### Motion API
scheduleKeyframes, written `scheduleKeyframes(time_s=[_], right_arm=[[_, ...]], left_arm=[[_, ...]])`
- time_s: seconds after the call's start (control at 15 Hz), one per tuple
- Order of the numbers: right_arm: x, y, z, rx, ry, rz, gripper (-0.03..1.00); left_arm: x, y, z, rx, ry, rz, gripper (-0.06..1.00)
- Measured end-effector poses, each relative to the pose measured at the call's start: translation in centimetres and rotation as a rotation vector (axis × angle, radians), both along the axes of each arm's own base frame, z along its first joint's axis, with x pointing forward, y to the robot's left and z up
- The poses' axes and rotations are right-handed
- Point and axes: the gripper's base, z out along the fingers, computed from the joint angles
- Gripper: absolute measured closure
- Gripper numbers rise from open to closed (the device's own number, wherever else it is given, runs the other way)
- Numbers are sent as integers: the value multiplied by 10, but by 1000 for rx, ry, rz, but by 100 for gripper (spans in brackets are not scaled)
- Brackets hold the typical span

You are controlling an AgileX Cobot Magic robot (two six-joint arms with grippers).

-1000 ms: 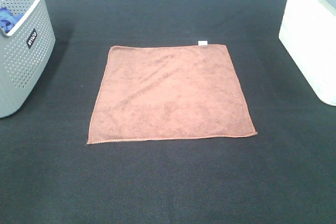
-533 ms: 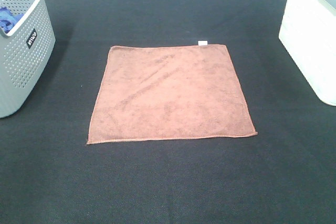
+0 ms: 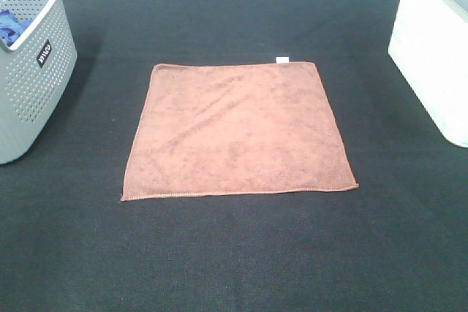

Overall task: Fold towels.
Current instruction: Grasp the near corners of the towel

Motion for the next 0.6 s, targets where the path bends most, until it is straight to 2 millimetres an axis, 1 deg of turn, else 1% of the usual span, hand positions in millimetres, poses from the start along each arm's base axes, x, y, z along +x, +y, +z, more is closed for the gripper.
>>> scheduleKeyframes(time_s=[0.6], right_arm=[[0, 0, 0, 0, -2, 0, 12]], left_arm=[[0, 0, 0, 0, -1, 0, 42]])
